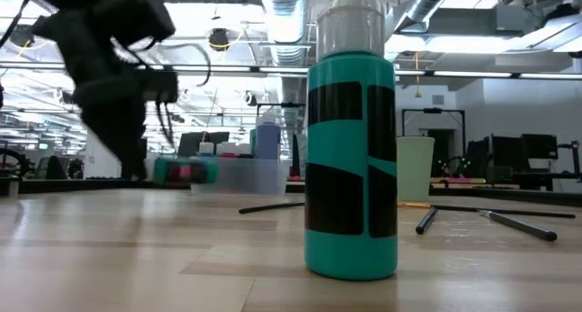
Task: Pick & Place Paint Supplies
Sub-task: Put the small dark green paint bottle into the transparent bin
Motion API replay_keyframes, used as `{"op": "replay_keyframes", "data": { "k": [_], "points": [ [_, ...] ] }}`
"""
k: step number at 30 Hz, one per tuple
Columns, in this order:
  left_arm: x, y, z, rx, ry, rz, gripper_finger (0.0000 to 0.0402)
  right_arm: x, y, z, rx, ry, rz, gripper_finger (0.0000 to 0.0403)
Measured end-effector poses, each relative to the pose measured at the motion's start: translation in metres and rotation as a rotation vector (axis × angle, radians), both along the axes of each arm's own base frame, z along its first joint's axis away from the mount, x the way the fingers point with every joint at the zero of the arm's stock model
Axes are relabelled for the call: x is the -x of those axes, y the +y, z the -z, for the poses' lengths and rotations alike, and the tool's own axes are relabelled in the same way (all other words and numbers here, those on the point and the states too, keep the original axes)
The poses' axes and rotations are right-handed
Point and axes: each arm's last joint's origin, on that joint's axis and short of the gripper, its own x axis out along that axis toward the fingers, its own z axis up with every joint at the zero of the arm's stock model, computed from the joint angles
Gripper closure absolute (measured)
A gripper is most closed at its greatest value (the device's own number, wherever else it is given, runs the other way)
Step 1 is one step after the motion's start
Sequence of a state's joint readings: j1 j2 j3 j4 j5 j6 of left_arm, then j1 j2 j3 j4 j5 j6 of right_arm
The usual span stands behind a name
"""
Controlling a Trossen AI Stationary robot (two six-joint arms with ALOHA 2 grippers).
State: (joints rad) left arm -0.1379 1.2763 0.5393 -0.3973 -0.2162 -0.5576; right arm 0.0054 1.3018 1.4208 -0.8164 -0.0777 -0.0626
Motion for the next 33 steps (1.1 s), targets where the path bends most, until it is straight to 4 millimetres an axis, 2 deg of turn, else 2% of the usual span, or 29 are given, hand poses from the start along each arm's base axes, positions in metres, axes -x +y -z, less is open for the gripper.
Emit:
{"op": "replay_keyframes", "data": {
  "k": [3,10,13,16,18,23,25,33],
  "points": [
    [-0.013,-0.003,-0.017,0.035,-0.060,0.012,0.0276,-0.016,-0.001,-0.001,0.041,-0.080,-0.028,0.0106],
    [-0.039,-0.005,-0.069,0.071,-0.200,0.004,0.0275,-0.049,-0.006,0.023,0.050,-0.058,-0.093,0.0106],
    [-0.043,0.000,-0.090,0.108,-0.187,-0.069,0.0272,-0.054,-0.005,0.030,0.011,-0.026,-0.114,0.0106],
    [-0.045,0.008,-0.109,0.141,-0.181,-0.123,0.0274,-0.050,-0.005,0.026,-0.004,-0.035,-0.118,0.0106],
    [-0.046,0.012,-0.119,0.195,-0.194,-0.090,0.0276,-0.048,-0.005,0.022,0.017,-0.057,-0.133,0.0106],
    [-0.047,0.016,-0.129,0.354,-0.203,-0.040,0.0274,-0.052,-0.005,0.017,0.111,-0.146,-0.197,0.0106],
    [-0.049,0.017,-0.135,0.375,-0.231,-0.031,0.0274,-0.061,-0.005,0.020,0.142,-0.164,-0.218,0.0106],
    [-0.050,0.021,-0.140,0.394,-0.245,-0.032,0.0273,-0.105,-0.006,0.066,0.183,-0.112,-0.283,0.0106]
  ]
}}
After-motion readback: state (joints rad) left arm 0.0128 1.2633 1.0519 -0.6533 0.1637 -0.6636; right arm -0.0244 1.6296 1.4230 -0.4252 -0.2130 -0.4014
